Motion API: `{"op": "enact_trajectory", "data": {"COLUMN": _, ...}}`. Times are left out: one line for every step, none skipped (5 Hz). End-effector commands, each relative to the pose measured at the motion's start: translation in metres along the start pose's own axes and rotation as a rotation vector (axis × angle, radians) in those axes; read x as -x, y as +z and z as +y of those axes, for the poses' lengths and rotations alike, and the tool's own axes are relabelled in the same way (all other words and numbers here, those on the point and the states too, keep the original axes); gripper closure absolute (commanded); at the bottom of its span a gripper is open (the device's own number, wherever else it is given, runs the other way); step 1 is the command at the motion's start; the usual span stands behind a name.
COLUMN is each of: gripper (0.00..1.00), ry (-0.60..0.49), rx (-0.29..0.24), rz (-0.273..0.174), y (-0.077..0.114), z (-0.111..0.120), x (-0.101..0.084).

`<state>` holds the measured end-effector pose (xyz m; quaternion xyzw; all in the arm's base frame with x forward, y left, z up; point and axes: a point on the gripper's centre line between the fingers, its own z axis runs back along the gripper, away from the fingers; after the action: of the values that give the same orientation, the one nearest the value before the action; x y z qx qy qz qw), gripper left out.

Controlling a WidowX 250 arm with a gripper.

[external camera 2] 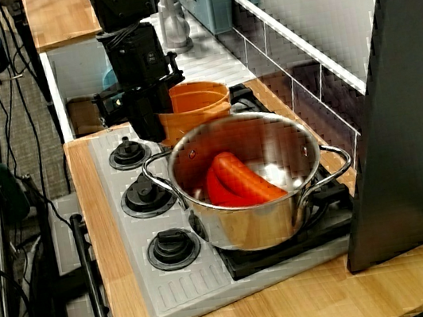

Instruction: Lift pot from stove

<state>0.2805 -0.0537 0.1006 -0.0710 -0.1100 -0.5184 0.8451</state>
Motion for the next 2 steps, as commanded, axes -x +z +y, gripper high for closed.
{"op": "enact_trajectory", "data": {"gripper": 1.0, "ry": -0.006, "rx": -0.08, "rz": -0.042, "y": 0.0211, "z": 0.0101, "x": -0.0086}}
{"op": "enact_trajectory", "data": {"gripper": 1.0, "ry": 0.005, "rx": -0.081, "rz": -0.044, "y": 0.0214, "z": 0.0125, "x": -0.0099}}
